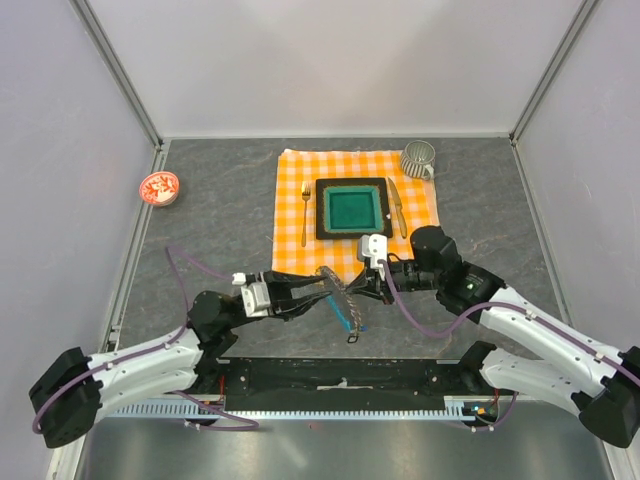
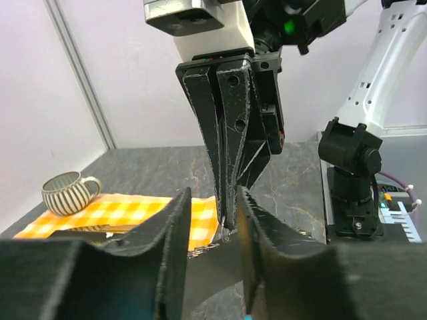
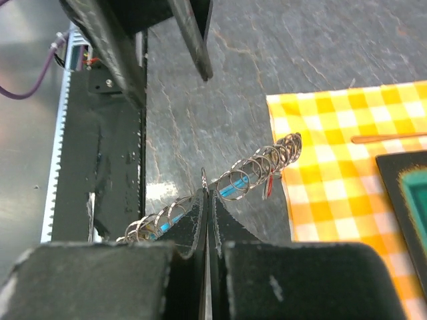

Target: Put the keys on the keyring

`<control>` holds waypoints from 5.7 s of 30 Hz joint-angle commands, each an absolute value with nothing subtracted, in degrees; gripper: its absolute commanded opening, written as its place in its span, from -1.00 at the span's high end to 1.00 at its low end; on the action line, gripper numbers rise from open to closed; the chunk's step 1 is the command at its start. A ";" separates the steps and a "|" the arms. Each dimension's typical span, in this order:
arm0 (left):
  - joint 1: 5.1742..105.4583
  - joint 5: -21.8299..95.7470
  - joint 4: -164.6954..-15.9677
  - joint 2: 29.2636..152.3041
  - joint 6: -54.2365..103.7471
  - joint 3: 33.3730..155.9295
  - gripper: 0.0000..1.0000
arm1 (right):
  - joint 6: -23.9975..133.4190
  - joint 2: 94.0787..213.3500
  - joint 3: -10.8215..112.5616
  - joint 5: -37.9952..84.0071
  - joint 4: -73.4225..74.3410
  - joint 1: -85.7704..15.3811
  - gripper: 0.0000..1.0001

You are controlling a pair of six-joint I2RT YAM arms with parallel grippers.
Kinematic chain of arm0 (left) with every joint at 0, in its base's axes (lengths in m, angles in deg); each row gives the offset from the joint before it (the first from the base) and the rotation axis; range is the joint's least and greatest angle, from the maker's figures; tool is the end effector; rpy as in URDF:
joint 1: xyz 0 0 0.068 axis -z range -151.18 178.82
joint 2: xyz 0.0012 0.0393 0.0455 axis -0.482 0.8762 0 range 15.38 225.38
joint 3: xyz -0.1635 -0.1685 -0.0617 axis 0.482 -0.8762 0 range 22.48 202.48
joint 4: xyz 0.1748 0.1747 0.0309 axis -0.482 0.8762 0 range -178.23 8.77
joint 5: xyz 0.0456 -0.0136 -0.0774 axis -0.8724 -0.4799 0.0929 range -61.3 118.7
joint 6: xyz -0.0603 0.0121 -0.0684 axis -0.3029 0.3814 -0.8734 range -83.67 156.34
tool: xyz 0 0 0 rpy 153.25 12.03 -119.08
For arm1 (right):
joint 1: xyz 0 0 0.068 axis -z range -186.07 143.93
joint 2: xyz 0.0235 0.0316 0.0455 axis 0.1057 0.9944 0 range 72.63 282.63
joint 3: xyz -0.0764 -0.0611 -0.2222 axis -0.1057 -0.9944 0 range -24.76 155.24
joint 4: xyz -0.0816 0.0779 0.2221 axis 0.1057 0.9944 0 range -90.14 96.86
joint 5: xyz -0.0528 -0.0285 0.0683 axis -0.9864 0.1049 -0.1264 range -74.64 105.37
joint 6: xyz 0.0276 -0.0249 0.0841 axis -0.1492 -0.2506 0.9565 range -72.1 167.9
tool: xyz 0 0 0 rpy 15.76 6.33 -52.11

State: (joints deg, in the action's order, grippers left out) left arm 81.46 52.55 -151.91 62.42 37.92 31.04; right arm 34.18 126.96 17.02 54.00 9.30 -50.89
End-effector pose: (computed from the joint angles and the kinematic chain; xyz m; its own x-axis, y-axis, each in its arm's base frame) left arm 0.1041 -0.1915 0.2503 0.2844 -0.3310 -0.8998 0.9415 0.2733 0.1971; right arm 0.1424 0.2142 0.2591 -0.0299 -0.2909 -0.9563 -0.9968 0.0791 0.0071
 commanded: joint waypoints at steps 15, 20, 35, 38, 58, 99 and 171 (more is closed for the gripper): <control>81.64 56.12 -108.89 67.23 47.41 53.06 0.07 | 22.50 132.14 33.07 35.14 27.81 -60.29 1.00; 81.64 56.38 -105.72 66.88 47.76 53.16 0.13 | 22.32 131.61 32.98 34.18 27.81 -60.82 1.00; 81.64 59.89 -106.33 70.92 48.03 55.18 0.24 | 22.23 131.35 32.54 33.91 27.73 -61.88 1.00; 81.64 59.90 -106.16 71.27 47.85 55.09 0.27 | 22.23 131.26 32.45 34.00 27.64 -61.97 1.00; 81.64 51.03 -118.67 68.82 44.87 47.82 0.96 | 28.55 124.76 29.38 26.54 25.01 -62.05 0.28; 81.64 48.21 -175.32 79.63 33.87 26.00 0.96 | 39.02 126.60 8.46 30.22 0.74 -62.67 0.14; 81.90 48.82 -183.41 74.79 32.29 26.61 0.96 | 43.41 122.55 8.99 33.99 0.30 -58.10 0.26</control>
